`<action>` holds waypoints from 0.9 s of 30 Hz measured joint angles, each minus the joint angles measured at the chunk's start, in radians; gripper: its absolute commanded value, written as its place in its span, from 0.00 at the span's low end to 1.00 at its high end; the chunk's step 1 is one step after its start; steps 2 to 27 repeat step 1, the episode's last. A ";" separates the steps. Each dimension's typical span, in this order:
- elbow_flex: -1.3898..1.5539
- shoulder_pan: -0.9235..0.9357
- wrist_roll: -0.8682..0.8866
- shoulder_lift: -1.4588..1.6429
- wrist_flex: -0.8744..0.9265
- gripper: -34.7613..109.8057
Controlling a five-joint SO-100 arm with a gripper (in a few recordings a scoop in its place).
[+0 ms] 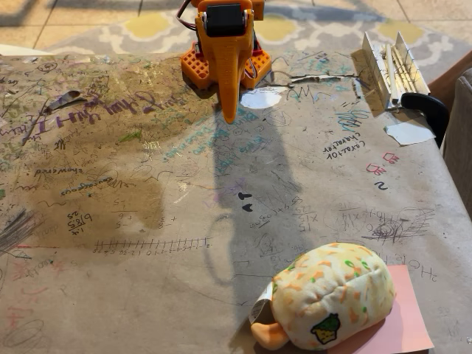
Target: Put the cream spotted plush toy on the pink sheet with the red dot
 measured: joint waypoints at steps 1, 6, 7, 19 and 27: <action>0.000 0.000 -0.002 0.000 0.000 0.24; 0.000 0.000 -0.002 0.000 0.000 0.24; 0.000 0.000 -0.002 0.000 0.000 0.24; 0.000 0.000 -0.002 0.000 0.000 0.24; 0.000 0.000 -0.002 0.000 0.000 0.24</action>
